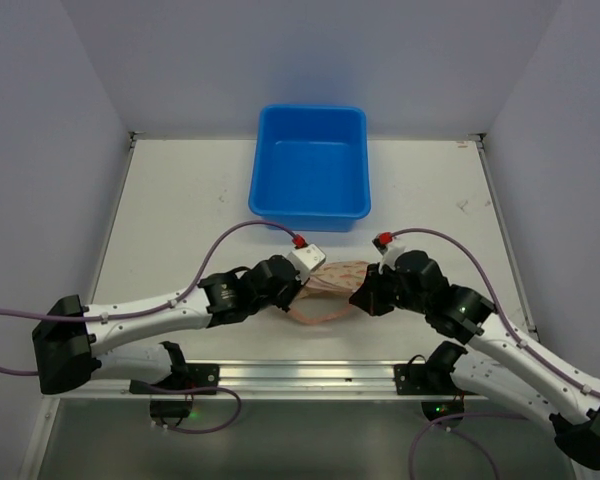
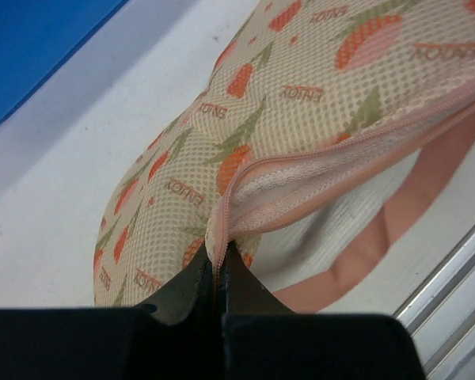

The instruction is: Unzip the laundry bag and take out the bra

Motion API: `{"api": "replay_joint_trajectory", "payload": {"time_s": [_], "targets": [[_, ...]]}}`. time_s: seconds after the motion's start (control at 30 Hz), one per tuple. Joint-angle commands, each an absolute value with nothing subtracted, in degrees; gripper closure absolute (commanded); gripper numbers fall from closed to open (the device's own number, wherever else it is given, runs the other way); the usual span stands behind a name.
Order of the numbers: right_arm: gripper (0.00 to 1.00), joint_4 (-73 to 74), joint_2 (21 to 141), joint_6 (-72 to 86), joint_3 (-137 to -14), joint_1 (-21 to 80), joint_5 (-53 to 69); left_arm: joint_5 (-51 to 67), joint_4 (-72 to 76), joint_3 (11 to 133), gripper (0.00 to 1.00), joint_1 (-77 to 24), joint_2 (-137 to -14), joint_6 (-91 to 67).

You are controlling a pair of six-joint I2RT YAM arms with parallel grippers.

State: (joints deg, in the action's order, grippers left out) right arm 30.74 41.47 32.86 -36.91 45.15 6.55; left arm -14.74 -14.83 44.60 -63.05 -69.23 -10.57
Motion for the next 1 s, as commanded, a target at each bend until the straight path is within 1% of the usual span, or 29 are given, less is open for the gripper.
{"api": "replay_joint_trajectory", "payload": {"time_s": [0.0,0.03,0.07,0.1,0.13,0.17,0.23,0.33,0.5,0.63,0.7,0.8,0.83,0.87,0.9,0.93,0.97], "targets": [[1.00,30.9,41.1,32.4,-37.6,45.0,7.4,-24.2,-19.2,44.1,0.97,-61.8,-68.2,-12.7],[1.00,30.3,41.6,32.0,-37.7,44.9,7.8,-23.7,-18.8,44.2,0.90,-61.8,-67.9,-12.4],[1.00,29.7,42.5,31.3,-38.1,45.0,9.5,-21.7,-18.5,44.4,0.66,-61.8,-67.5,-12.0],[1.00,28.3,43.1,31.0,-38.2,45.0,10.2,-20.3,-17.2,44.6,0.50,-61.7,-66.5,-10.9],[1.00,27.5,43.9,30.9,-38.5,45.0,11.0,-18.9,-16.5,44.6,0.32,-61.8,-66.1,-10.3],[1.00,26.7,45.3,30.6,-38.8,45.0,12.4,-16.0,-15.8,44.6,0.12,-61.8,-65.6,-9.8],[1.00,25.1,46.9,30.4,-39.8,45.5,13.4,-12.2,-14.1,44.7,0.01,-61.9,-64.2,-8.2],[1.00,23.1,49.6,30.1,-40.7,46.4,14.9,-8.4,-12.2,45.1,0.00,-61.9,-62.8,-5.9],[1.00,21.7,53.1,29.4,-42.3,47.8,16.3,3.1,-8.5,45.4,0.00,-62.0,-63.4,-2.6],[1.00,21.0,54.1,29.5,-42.5,48.4,16.6,9.0,-7.1,47.1,0.04,-62.3,-67.4,-1.2],[1.00,20.7,54.2,29.6,-42.5,48.6,16.8,9.8,-6.7,48.0,0.05,-62.6,-70.0,-0.6],[1.00,20.7,54.1,29.7,-42.3,48.7,16.7,10.0,-5.3,48.2,0.12,-62.7,-72.4,-0.3],[1.00,20.7,54.1,29.7,-42.3,48.7,16.7,9.9,-4.9,48.2,0.16,-62.6,-72.8,-0.3],[1.00,20.7,54.0,29.7,-42.3,48.7,16.7,9.7,-4.5,48.2,0.29,-62.7,-73.2,-0.3],[1.00,20.8,54.0,29.7,-42.2,48.7,16.6,9.1,-3.9,48.3,0.36,-62.7,-73.9,-0.3],[1.00,20.8,53.9,29.9,-42.0,48.8,16.4,8.5,-3.8,48.4,0.54,-62.7,-74.3,-0.3],[1.00,20.8,53.6,30.0,-41.8,48.8,16.3,8.1,-3.8,48.5,0.63,-62.7,-74.5,-0.3]]}}
